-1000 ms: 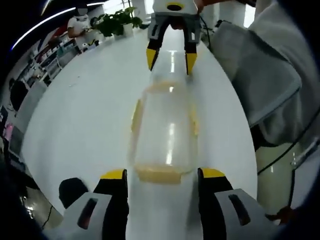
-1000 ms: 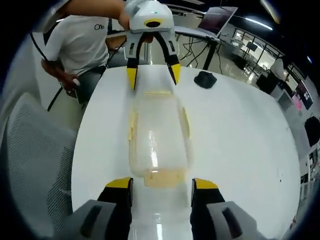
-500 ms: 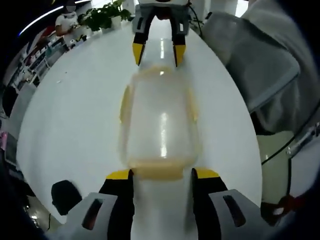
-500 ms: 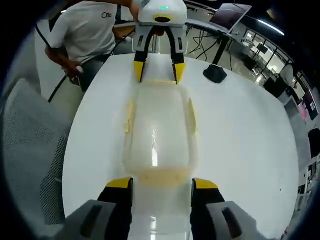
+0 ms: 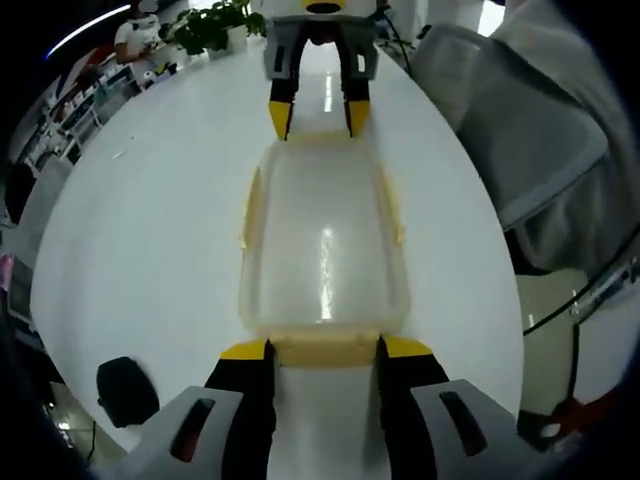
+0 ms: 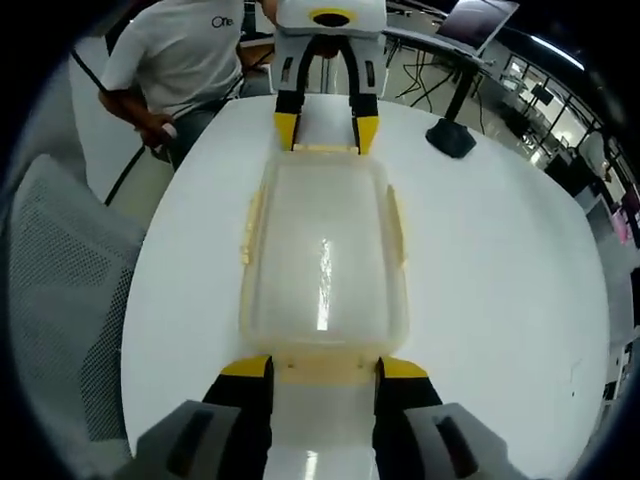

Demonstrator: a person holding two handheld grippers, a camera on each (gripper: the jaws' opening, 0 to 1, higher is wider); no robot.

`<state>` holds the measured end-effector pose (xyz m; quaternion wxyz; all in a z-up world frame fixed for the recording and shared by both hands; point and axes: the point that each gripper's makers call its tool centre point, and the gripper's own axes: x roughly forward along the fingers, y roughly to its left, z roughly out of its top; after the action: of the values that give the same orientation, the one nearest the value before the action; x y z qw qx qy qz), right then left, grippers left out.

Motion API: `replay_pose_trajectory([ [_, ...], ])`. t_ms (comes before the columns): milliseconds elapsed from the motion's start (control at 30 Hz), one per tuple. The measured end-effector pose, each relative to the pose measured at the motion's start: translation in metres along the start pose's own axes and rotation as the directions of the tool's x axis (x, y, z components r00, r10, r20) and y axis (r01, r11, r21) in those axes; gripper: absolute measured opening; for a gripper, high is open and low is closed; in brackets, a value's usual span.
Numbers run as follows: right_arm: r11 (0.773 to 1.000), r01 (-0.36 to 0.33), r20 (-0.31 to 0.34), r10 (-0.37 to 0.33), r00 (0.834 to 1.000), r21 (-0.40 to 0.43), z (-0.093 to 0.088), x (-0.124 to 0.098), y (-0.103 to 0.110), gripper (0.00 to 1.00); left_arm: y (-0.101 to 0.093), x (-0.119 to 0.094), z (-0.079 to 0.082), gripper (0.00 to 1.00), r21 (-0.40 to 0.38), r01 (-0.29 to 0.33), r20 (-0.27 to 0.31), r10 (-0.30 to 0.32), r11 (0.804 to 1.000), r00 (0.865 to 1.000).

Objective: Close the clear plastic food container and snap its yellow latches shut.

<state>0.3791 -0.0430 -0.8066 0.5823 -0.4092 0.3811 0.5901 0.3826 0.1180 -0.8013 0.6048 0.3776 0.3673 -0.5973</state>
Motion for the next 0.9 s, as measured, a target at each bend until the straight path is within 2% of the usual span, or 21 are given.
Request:
replay_pose_trajectory([
  [300,1.000,-0.006,0.001,0.006,1.000,-0.004,0.001,0.000,0.000,0.36,0.000,-0.002,-0.001,0.38,-0.027,-0.006,0.072,0.008,1.000,0.997],
  [467,0.999,0.002,0.022,-0.001,1.000,-0.042,0.002,-0.001,0.001,0.36,-0.003,-0.002,0.000,0.37,-0.008,-0.010,0.060,0.010,1.000,0.998],
  [567,0.999,0.000,0.050,0.002,0.999,-0.037,0.007,-0.010,-0.001,0.36,-0.004,-0.005,0.000,0.37,-0.007,-0.014,0.049,0.014,1.000,0.999],
  [900,0.999,0.001,0.045,0.002,0.999,-0.054,0.011,-0.033,0.003,0.36,-0.009,-0.029,0.019,0.37,-0.019,-0.017,0.020,0.017,1.000,1.000],
])
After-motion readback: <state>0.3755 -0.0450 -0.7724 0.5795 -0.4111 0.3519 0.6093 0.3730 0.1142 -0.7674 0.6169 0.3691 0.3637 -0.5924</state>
